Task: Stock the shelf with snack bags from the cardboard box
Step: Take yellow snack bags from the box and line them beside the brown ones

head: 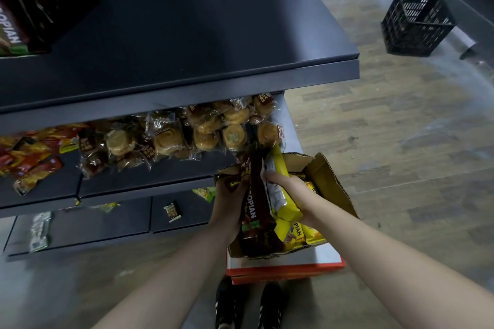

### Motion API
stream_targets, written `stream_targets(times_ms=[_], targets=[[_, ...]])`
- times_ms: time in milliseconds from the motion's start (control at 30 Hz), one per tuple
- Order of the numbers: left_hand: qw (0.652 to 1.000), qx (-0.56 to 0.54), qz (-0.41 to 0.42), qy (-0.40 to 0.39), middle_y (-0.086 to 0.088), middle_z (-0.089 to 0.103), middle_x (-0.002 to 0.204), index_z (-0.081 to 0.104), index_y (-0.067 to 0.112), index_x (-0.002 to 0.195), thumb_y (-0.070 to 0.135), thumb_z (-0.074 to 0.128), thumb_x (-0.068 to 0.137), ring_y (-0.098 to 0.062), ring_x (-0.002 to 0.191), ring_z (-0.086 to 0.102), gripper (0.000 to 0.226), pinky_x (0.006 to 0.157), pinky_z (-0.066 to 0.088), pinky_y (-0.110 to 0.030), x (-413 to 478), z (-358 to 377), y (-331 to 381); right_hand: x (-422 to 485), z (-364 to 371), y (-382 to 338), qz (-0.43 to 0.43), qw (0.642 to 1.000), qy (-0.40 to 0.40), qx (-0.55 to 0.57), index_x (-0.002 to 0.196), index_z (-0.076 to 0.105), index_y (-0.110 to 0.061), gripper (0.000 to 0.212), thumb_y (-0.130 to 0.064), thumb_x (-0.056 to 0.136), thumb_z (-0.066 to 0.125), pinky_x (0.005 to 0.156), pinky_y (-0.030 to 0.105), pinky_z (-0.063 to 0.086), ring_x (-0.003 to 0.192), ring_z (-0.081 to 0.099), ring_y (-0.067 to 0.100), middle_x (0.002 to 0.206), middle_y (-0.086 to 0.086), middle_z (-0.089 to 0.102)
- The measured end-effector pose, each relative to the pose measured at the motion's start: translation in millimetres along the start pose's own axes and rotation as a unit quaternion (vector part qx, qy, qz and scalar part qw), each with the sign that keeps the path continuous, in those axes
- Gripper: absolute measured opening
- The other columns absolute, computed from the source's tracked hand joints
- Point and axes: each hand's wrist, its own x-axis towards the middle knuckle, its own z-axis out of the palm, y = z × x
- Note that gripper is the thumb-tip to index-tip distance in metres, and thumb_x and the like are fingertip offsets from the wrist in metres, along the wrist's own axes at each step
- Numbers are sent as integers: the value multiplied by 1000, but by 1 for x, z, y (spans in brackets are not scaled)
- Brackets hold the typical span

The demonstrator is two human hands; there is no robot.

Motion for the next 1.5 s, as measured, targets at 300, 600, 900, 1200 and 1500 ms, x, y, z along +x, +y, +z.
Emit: stream_targets(times_ms=[300,600,900,1200,1500], targets=[[983,94,77,-139,12,68,106,54,36,118,43,56,87,-7,98,64,32,82,51,-25,-42,-10,24,-17,18,-20,-61,998,-11,23,120,62,-6,34,-27,93,58,85,40,55,101,68,33,112,16,70],[973,123,182,-78,8,47,124,9,28,143,3,73,76,15,87,61,96,66,52,-13,-67,-38,37,-44,69,-46,-257,906,-1,-336,143,34,-21,66,-35,87,66,92,26,38,114,49,12,129,-4,52],[923,148,343,92,27,47,124,11,28,147,27,76,76,16,110,50,96,89,49,-15,-113,-77,88,-103,140,-91,-400,840,-84,-357,139,35,-26,65,-27,85,70,86,10,37,113,49,3,123,-14,51],[863,149,454,165,26,46,127,19,19,147,46,65,74,14,116,48,91,91,41,-4,-126,-116,169,-128,217,-146,-452,822,-102,-331,134,40,-17,54,-21,87,67,95,27,44,110,54,10,119,-6,55],[805,231,481,260,0,36,146,9,31,146,57,61,73,-13,128,45,93,98,46,-35,-102,-184,232,-97,299,-179,-472,819,-69,-319,132,42,-14,50,-25,88,65,95,32,44,118,54,19,126,2,56]])
